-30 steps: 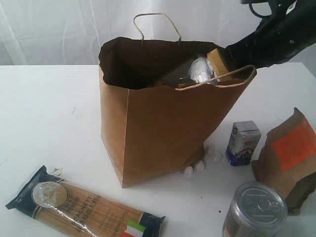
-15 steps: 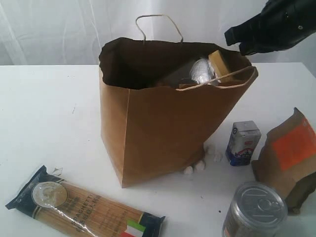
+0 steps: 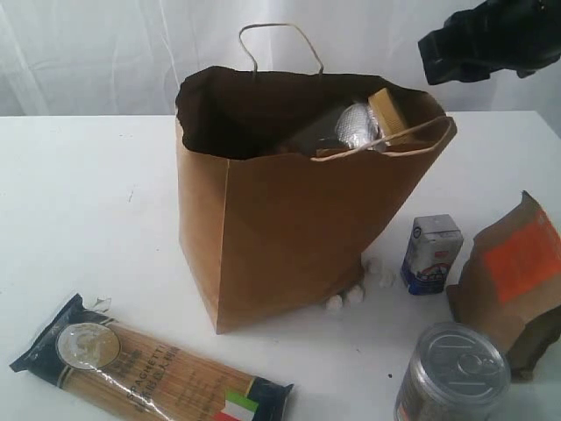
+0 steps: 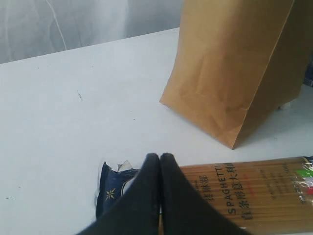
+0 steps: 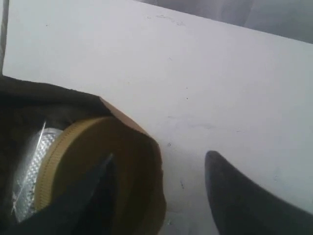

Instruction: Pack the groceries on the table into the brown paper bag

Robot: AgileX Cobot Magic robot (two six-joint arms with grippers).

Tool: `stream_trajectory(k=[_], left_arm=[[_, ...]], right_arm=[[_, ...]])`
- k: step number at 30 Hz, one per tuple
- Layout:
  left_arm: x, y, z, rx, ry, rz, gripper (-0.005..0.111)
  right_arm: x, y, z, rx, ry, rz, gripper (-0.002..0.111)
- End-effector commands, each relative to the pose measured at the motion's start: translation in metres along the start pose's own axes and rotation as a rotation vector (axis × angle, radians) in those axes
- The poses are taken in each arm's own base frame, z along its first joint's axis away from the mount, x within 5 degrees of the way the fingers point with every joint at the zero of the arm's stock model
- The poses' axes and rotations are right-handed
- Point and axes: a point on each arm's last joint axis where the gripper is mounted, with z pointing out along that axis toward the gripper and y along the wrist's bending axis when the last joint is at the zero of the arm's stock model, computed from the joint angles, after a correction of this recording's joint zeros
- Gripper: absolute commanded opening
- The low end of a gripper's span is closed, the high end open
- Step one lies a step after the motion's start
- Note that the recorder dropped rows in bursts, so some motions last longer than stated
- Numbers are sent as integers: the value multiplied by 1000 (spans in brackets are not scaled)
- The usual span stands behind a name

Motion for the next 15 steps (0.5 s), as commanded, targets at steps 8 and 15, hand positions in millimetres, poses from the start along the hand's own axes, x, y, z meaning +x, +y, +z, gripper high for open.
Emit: stream_trajectory(k=[8, 15], left_arm=[[1, 0, 0, -2, 0, -4, 0], [1, 0, 0, -2, 0, -4, 0]], right_arm=[[15, -7, 33, 20, 60, -4, 52], [16, -10, 50, 23, 70, -2, 38]])
